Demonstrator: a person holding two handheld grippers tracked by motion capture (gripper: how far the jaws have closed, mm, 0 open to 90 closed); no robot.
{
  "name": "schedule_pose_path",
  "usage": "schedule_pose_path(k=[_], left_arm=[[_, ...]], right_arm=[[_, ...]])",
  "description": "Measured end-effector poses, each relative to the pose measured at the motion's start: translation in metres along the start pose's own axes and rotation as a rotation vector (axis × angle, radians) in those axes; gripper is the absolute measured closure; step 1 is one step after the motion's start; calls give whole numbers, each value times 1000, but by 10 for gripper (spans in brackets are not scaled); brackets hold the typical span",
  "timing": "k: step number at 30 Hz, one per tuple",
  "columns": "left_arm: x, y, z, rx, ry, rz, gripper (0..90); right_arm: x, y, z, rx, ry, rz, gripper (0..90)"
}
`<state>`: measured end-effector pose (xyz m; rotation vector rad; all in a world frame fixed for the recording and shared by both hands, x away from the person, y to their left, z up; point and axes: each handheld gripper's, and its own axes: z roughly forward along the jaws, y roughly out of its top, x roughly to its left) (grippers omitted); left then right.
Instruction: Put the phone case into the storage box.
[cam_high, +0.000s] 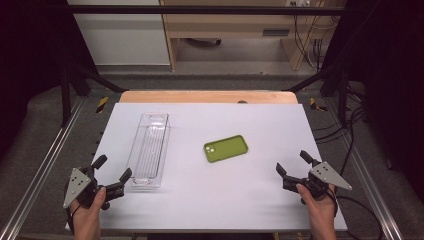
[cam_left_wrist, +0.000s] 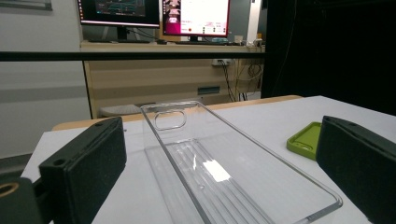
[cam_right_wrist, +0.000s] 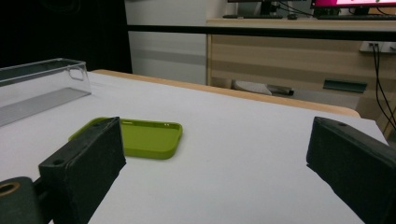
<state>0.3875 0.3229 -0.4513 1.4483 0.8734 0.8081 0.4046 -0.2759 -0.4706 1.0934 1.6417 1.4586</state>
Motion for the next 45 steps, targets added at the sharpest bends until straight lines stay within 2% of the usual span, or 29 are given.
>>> schedule_pose_path(k=[2,5,9,15,22,24,26,29,32,36,41,45], left_arm=[[-1,1,-1,-4,-1,-4,13],[-1,2,-1,-14,-2,-7,13],[1,1,-2,-11,8,-13,12],[1,1,-3,-14,19,-14,12],[8,1,-7,-28,38,-40,12],[7,1,-6,-25,38,-31,12],[7,1,-5,-15,33,-15,12],[6,1,-4,-13,32,-11,13],[6,1,-4,-13,34,-17,13],[6,1,-5,-15,39,-24,13],[7,1,-6,-19,45,-33,13],[7,2,-7,-23,40,-34,13]], right_arm=[[0,-1,2,23,-8,9,84],[1,-2,4,62,-23,2,83],[4,-3,5,73,-34,14,66],[14,0,7,158,39,60,71],[24,4,13,211,40,34,104],[27,4,16,216,49,7,109],[32,4,21,246,58,-13,109],[34,7,27,273,67,-28,118],[34,13,34,297,61,-34,127],[28,23,48,336,20,-61,128],[25,40,63,389,10,-86,145],[24,53,75,419,14,-78,143]])
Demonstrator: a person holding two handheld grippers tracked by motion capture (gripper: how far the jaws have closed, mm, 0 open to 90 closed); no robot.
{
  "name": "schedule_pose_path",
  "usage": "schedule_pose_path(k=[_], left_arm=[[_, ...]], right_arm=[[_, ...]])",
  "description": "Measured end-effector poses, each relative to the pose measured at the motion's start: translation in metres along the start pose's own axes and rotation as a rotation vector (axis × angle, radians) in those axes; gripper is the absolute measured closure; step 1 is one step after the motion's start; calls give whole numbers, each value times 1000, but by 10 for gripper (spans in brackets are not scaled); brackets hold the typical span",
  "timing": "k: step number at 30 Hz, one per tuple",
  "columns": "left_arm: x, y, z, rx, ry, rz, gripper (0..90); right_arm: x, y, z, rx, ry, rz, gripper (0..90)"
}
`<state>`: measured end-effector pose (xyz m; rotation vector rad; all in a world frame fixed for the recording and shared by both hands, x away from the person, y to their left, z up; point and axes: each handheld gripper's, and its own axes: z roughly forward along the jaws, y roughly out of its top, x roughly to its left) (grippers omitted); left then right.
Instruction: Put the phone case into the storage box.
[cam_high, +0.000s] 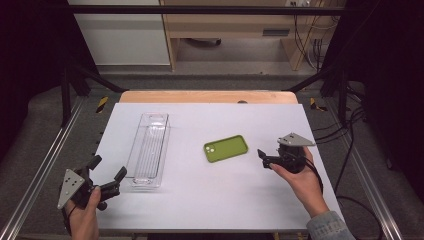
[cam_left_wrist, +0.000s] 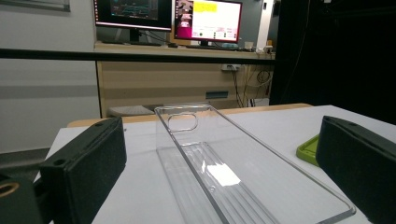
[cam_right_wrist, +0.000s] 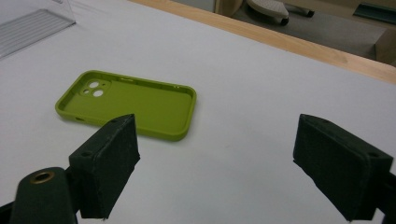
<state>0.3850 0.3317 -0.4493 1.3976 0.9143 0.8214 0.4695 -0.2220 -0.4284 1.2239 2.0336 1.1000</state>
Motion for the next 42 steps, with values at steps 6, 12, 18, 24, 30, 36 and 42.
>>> schedule_pose_path(k=[6,12,18,24,30,36,42], left_arm=[[-2,0,1,5,-7,5,13],[-3,0,1,0,-12,2,13],[-5,-1,2,9,-20,10,13],[-6,-1,3,12,-23,9,13],[-5,-1,3,13,-23,11,13],[-5,-1,3,11,-24,9,13],[-4,-1,3,13,-19,13,13]], right_arm=[[4,19,9,57,14,-34,152],[3,29,22,147,41,-40,158],[-4,30,32,183,73,17,167],[-9,29,41,212,73,26,180],[-9,32,52,241,65,18,199],[-7,35,63,253,68,35,228],[-4,38,74,260,81,53,255]])
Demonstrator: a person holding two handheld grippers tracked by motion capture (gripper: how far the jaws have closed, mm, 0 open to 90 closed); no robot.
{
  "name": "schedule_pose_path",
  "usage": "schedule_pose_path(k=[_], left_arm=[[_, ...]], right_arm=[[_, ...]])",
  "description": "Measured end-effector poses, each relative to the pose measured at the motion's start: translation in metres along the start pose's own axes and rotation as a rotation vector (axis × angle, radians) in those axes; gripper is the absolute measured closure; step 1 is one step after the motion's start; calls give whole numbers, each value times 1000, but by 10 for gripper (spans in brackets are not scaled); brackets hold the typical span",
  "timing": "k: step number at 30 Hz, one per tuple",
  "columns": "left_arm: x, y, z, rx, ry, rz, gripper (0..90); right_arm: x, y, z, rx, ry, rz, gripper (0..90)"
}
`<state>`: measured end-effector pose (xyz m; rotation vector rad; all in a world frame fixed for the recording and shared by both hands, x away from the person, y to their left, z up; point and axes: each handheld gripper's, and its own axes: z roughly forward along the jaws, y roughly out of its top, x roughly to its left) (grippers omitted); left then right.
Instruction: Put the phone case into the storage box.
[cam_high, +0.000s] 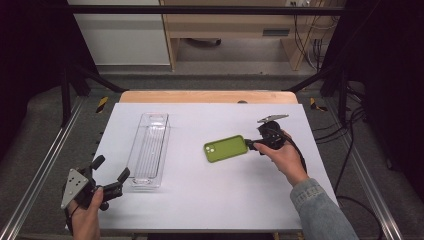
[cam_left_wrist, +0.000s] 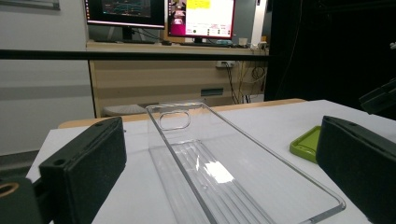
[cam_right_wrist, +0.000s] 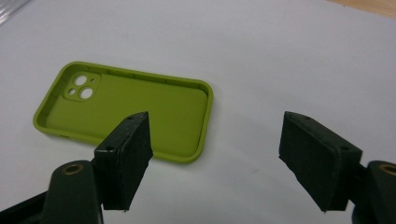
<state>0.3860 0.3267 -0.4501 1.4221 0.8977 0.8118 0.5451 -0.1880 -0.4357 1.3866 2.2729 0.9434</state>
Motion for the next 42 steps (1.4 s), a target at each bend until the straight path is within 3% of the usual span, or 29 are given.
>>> schedule_pose_path(k=[12,19,27,42], left_arm=[[1,0,0,2,3,0,13],[2,0,0,1,10,-7,11],[2,0,0,1,11,-12,11],[3,0,-1,-2,16,-16,11]], right_arm=[[6,5,16,2,-19,-26,429],[6,3,26,37,8,-17,502],[8,4,30,32,17,-13,592],[3,2,41,43,51,39,631]])
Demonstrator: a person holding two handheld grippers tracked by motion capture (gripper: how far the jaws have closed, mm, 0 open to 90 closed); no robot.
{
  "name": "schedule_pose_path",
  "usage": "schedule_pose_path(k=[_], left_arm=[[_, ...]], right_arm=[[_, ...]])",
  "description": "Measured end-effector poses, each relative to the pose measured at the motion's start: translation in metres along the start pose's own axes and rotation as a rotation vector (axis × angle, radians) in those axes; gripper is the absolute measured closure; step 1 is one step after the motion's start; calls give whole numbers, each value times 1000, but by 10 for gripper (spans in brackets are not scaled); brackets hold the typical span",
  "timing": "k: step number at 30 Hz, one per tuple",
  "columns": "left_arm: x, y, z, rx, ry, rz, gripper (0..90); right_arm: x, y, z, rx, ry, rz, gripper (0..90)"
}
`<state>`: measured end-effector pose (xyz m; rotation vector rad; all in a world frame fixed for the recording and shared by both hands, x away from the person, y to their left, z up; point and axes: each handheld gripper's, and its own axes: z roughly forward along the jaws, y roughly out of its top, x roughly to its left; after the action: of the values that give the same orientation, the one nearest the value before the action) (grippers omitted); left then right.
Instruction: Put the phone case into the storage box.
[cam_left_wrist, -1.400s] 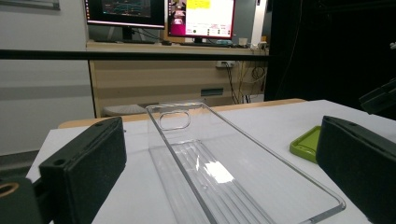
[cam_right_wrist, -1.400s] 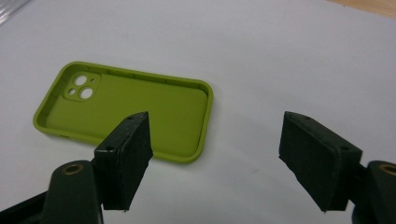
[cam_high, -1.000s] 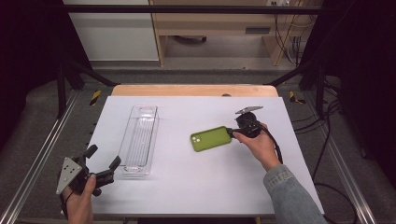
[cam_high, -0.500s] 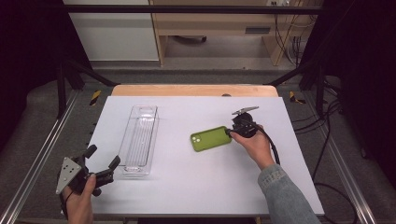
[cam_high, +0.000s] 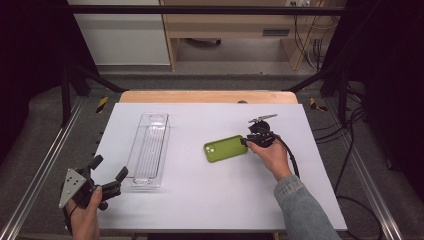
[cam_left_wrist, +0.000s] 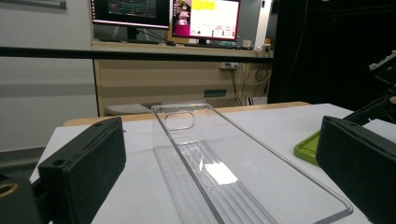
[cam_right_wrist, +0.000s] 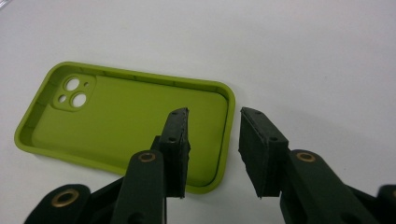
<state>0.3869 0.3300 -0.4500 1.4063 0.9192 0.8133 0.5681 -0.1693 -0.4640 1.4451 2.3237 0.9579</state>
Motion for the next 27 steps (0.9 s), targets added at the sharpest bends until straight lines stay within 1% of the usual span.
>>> schedule_pose_path(k=[7,14,19,22,24,27], left_arm=[[0,0,0,0,0,0,11],[0,0,0,0,-1,0,11],[0,0,0,0,-1,1,11],[0,0,0,2,-1,0,11],[0,0,1,2,-3,1,11],[0,0,1,2,-8,1,11]], right_arm=[[0,0,3,10,4,5,643],[-3,-1,6,23,-13,17,667],[-5,-2,11,33,-22,14,694],[-6,-2,12,34,-12,13,710],[-7,-2,13,40,-20,9,718],[-8,-3,14,39,-19,13,726]])
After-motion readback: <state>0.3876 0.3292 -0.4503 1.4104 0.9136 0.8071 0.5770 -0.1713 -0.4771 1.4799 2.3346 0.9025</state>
